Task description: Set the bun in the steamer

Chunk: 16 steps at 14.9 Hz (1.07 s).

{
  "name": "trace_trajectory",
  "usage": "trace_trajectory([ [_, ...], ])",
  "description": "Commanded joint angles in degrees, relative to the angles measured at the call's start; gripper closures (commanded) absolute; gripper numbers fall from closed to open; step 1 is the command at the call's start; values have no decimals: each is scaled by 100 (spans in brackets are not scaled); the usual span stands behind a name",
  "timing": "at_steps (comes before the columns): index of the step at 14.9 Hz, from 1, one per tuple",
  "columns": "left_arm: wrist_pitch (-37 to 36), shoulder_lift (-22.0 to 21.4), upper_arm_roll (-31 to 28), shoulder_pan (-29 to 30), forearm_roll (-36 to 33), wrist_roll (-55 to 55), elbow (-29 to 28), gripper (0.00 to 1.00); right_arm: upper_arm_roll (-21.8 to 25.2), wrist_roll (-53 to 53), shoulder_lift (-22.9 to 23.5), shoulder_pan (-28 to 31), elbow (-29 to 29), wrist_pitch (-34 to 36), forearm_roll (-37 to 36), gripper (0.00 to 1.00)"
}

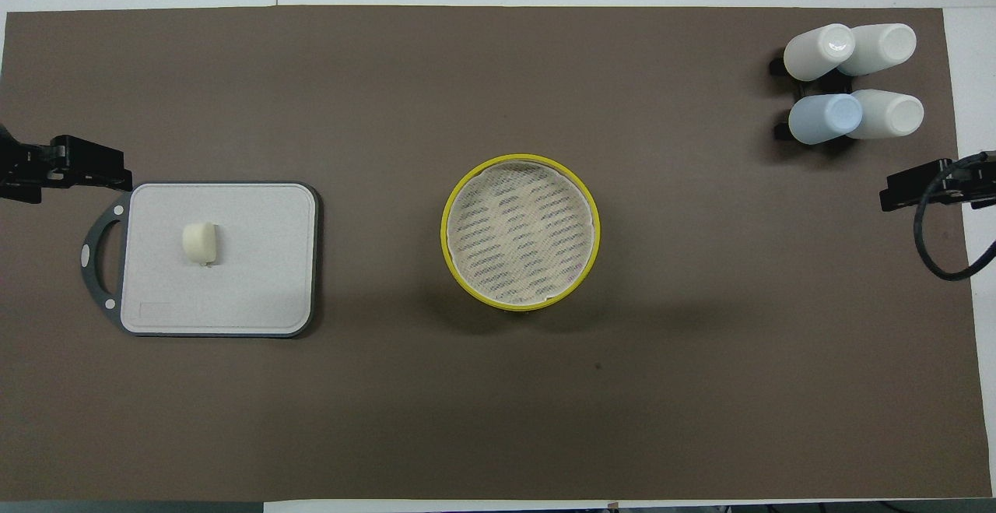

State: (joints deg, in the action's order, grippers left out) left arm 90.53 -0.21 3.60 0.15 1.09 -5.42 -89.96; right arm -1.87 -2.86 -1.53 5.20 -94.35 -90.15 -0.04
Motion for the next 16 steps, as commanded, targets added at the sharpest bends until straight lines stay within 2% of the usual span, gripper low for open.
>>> trace_trajectory([
  [1,70,30,-79,-68,14,85,40,0,-59,-171,-67,122,-48,68,22,0],
  [11,-142,-14,-62,81,5,67,5,0,-103,-154,-102,-27,-66,261,31,0],
  [13,156,-198,-114,134,5,111,-397,0,-129,30,-102,-342,-83,182,48,0],
  [16,964,-515,-114,221,5,155,-1320,0,-129,767,-41,-974,-83,-187,39,0],
])
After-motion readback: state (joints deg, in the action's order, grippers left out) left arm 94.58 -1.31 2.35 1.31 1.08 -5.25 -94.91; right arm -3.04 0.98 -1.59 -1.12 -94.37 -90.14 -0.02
